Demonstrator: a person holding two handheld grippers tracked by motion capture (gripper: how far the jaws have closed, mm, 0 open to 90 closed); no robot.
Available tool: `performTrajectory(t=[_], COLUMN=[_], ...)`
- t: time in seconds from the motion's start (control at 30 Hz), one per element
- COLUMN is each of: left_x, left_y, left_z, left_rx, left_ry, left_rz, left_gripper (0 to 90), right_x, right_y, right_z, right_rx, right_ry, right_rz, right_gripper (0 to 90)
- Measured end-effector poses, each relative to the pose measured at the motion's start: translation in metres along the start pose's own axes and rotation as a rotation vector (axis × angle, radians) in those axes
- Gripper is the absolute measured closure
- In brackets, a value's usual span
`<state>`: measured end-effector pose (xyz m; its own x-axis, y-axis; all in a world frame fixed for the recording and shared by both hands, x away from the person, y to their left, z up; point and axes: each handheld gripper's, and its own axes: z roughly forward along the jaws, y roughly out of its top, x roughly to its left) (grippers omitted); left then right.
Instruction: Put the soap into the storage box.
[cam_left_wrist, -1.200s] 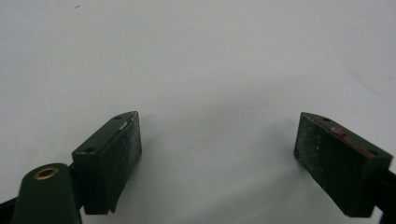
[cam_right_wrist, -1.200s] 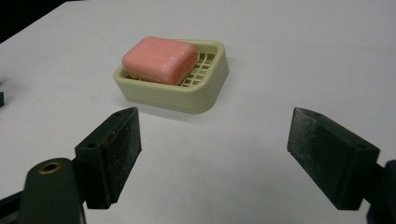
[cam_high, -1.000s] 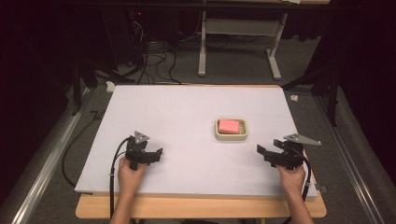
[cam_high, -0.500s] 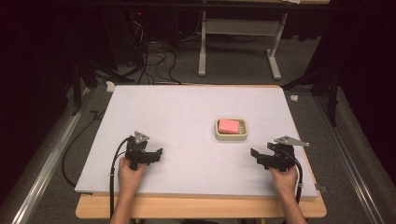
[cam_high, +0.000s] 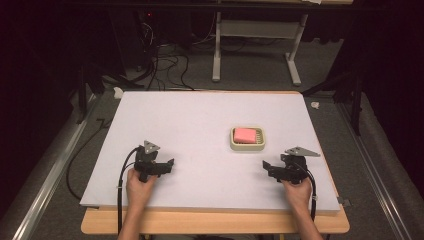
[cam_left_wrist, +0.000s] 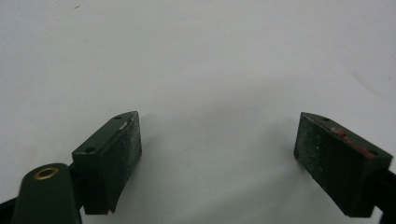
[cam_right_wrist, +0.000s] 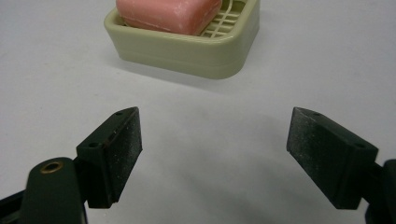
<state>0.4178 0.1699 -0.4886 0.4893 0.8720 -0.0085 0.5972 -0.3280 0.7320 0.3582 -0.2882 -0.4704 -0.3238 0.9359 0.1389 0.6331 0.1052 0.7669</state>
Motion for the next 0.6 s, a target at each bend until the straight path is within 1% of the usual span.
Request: performTrajectory(t=[0.13,0.27,0.37,0.6], left_x=[0.000,0.000,0.000,0.000], left_y=[0.000,0.000,0.000,0.000], left_z=[0.000,0.000,0.000,0.000], left_rx=[0.000,0.000,0.000,0.001], left_ry=[0.000,0.000,0.000,-0.001], left_rz=[0.000,0.000,0.000,0.001], left_gripper=[15.6,15.6,15.6,15.6], right_x=[0.003,0.006,0.008,0.013], right_y=[0.000,-0.001,-0.001,-0.001], right_z=[0.006,0.010,0.013,0.020], right_rx=[0.020,0.033,0.043,0.092], right_ry=[-0.021,-0.031,-0.041,-0.065], right_rz=[-0.025,-0.034,-0.051,-0.088], right_gripper=[18.8,18.8,18.9,18.5])
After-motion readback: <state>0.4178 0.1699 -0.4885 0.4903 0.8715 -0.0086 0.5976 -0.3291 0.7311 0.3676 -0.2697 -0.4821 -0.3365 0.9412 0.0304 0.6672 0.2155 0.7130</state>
